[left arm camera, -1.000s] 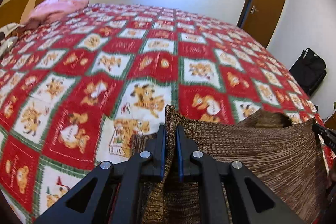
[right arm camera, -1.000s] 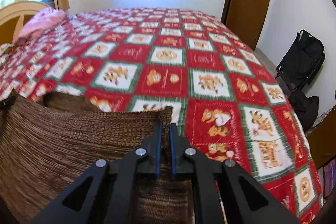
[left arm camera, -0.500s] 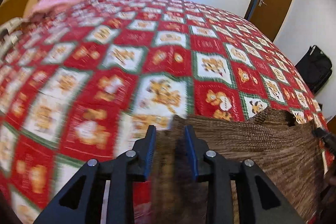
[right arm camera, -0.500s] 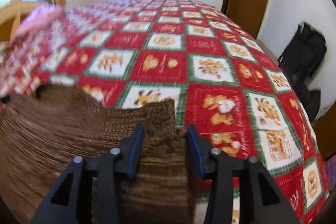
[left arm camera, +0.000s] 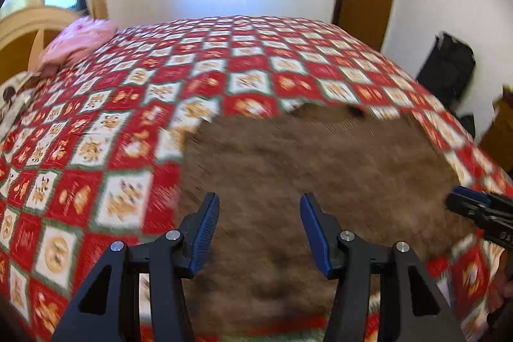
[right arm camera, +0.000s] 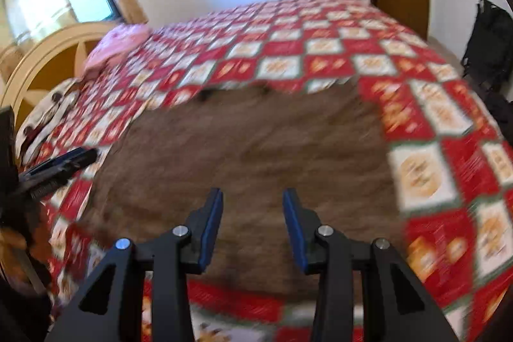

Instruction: Fold small clothes

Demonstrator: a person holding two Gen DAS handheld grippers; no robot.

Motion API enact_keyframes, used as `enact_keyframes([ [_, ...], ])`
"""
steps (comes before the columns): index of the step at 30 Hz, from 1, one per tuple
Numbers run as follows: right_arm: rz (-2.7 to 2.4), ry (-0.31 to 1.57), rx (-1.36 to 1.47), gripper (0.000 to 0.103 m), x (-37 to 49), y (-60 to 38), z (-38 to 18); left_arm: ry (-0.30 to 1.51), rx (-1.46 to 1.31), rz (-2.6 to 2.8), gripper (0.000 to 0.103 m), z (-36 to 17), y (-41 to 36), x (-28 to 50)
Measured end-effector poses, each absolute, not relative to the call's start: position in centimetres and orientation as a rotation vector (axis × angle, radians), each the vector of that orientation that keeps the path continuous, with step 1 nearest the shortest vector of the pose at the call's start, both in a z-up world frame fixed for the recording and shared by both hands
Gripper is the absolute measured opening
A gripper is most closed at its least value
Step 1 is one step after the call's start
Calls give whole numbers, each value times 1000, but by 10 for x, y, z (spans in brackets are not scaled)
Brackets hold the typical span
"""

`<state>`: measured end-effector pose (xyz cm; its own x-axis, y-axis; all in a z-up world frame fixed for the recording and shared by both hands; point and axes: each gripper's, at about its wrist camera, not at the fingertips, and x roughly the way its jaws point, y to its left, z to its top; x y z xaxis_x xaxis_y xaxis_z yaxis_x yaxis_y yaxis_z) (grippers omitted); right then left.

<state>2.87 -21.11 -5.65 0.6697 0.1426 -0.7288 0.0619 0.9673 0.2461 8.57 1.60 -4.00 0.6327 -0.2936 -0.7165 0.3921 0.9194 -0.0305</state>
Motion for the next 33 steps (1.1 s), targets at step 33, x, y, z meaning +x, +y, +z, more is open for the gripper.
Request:
enact_keyframes([
  [33,-6,842,180,61,15,-166,-115,869,-389,-150,54,-92,100,51],
])
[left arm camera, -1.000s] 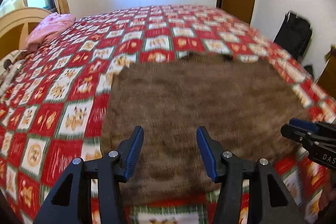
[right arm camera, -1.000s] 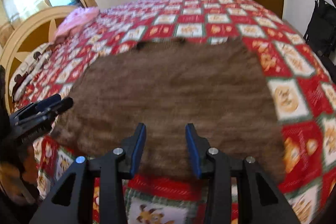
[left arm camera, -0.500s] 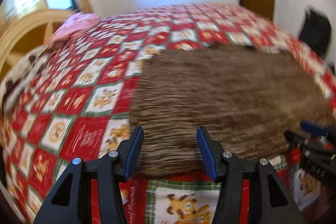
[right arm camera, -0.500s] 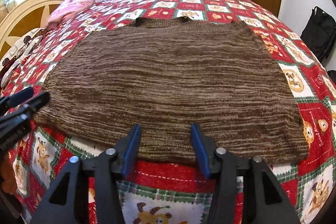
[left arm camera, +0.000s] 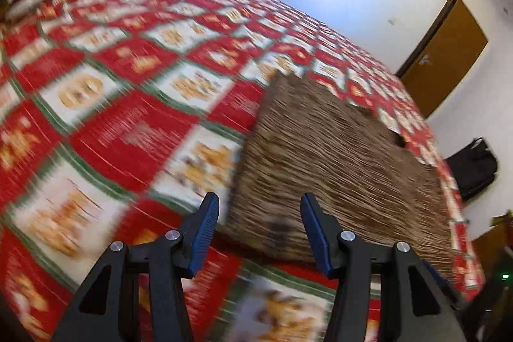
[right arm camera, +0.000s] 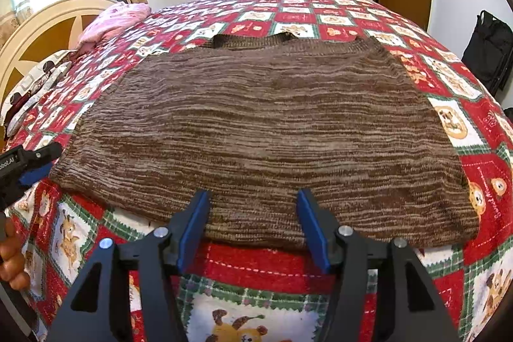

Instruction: Fold small clothes

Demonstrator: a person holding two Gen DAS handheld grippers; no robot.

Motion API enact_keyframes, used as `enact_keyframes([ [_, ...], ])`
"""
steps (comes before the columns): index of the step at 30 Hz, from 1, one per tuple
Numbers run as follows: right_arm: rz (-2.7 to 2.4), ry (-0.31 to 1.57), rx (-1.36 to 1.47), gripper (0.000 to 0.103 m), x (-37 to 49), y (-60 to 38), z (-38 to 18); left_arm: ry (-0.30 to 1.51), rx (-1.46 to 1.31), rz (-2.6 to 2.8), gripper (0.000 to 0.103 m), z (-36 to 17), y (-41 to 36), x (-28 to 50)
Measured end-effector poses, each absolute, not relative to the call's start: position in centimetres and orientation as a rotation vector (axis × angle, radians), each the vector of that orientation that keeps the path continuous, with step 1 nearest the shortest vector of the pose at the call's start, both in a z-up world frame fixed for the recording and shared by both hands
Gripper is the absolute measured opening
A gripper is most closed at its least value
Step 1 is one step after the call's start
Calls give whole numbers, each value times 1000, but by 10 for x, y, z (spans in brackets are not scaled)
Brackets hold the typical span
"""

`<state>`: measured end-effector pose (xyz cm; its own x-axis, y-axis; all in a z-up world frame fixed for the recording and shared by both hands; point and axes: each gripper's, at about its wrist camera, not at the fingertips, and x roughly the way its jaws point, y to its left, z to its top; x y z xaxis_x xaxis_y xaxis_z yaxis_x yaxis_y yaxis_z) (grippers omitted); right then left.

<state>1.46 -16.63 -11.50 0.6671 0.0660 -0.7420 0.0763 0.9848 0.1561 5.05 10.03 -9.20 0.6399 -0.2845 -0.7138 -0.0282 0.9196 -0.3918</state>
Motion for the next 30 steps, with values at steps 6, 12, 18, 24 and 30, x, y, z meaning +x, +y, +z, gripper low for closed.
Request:
enact_keyframes([
  [6,1,840,181,63,14,-166,-115,879,-512,-115,54,-96,100,42],
  [12,7,840,172,66,15,-164,-115,906,-649,-99,54,-100,113,30],
  [18,12,838,181,66,15,-165,-115,914,-628,-119,54,-103,101,19],
  [24,15,837,183,67,14,-165,-115,864,-687,-103,54,-105,102,51],
  [30,21,837,193,67,14,-165,-113,812,-669,-134,14,-102,104,55],
])
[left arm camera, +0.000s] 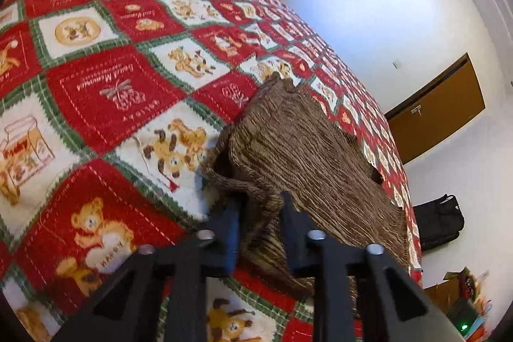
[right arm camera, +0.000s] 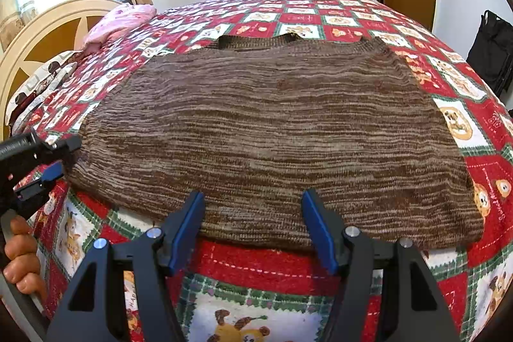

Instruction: Fold small clothes

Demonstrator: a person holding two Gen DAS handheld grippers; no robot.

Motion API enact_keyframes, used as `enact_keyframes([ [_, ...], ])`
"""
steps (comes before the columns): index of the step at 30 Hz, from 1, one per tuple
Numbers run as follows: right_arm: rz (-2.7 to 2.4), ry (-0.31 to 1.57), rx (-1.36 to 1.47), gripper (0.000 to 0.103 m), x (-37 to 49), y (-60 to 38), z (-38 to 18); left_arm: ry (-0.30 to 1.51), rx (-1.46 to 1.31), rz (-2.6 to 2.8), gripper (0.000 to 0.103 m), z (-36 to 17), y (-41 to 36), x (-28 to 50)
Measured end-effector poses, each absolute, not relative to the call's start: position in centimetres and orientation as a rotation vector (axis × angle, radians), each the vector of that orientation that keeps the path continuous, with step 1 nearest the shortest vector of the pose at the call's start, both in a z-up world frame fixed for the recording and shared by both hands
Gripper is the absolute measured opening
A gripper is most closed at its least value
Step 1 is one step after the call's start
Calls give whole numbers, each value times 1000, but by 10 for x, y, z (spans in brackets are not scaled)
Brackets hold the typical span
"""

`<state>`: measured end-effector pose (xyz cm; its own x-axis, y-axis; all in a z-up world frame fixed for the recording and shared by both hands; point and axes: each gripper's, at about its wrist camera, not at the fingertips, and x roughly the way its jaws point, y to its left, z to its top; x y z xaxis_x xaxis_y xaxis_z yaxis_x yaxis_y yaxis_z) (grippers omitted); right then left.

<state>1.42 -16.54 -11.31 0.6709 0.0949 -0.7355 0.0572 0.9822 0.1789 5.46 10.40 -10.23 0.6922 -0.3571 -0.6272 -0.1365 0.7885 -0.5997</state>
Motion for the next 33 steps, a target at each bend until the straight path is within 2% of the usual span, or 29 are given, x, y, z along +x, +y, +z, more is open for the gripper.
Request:
enact_keyframes([
  [1,24,840,212,67,14,-168,-110,807,-659,-134,9,-102,104,56],
  [5,75,829,338,67,21,-180,-85,777,-628,-178,6,-97,104,54],
  [8,132,808,305,68,44,-169,-55,746,-583,-185,5,-93,102,49],
  [11,214,825,277,78,89,-142,-36,734,-583,-188,5,-94,102,45],
  [13,253,847,256,78,120,-119,-34,727,-568,-190,5,-96,101,44],
  [21,363,1010,151,78,223,-16,-65,764,-556,-156,6,-108,106,52],
  [27,339,1088,-49,79,249,37,-94,788,-618,-172,6,-119,115,60],
  [31,317,1064,-156,84,247,47,-103,764,-580,-170,6,-119,111,59],
  [33,291,1056,-212,77,245,53,-105,762,-565,-170,6,-118,109,60],
])
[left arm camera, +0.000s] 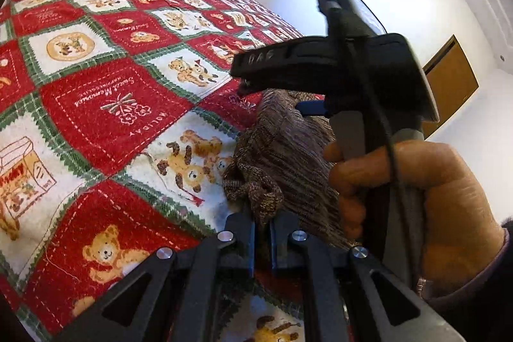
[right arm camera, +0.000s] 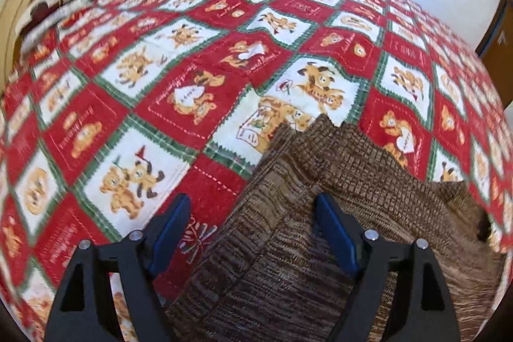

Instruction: Fold small clothes

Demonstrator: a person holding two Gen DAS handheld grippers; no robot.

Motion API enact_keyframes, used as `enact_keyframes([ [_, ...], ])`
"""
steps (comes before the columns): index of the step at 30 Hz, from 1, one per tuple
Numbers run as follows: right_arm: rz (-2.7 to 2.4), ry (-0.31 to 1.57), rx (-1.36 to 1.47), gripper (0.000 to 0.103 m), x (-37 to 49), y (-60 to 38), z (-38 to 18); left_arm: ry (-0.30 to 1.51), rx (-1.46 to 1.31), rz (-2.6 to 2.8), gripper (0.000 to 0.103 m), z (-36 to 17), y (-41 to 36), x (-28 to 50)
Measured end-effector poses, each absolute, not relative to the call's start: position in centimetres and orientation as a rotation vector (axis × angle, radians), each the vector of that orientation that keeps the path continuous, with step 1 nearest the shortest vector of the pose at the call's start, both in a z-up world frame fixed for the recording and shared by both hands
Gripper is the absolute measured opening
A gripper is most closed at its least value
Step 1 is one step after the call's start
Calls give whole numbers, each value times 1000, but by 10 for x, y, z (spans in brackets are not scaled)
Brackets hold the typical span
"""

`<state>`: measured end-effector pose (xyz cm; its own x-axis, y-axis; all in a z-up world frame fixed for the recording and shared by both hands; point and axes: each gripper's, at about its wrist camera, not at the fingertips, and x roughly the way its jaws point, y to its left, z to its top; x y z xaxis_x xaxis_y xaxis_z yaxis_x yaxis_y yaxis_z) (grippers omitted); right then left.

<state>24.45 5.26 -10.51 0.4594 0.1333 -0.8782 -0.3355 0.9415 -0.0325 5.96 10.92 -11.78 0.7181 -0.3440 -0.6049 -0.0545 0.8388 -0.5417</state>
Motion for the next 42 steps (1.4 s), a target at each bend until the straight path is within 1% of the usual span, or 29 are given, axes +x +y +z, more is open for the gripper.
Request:
enact_keyframes([
  [2,249,1043,-243,47,244,50,-102,765,-561,-177,6,-117,109,60],
  [3,243,1045,-222,39,245,43,-100,769,-555,-177,6,-116,109,60],
  [4,247,1051,-178,28,247,34,-97,770,-544,-177,6,-114,108,61],
  [5,272,1062,-98,21,249,23,-94,764,-523,-184,6,-111,106,61],
  [7,312,1071,29,17,249,6,-90,748,-496,-195,5,-105,103,58],
  [14,421,1010,343,16,241,-49,-61,619,-356,-278,5,-65,81,41],
  [18,425,966,372,16,230,-78,-39,528,-244,-357,5,-42,55,28],
  [23,404,913,419,16,216,-139,-16,474,-149,-513,5,-18,15,19],
  [29,332,846,458,15,190,-224,0,466,-64,-697,5,-3,-50,12],
  [34,251,843,480,15,171,-288,-12,461,26,-823,5,-4,-114,-3],
  [38,232,868,514,15,163,-321,-37,523,70,-876,5,-23,-158,-7],
  [42,239,904,554,15,160,-346,-70,572,122,-880,5,-43,-185,-11],
])
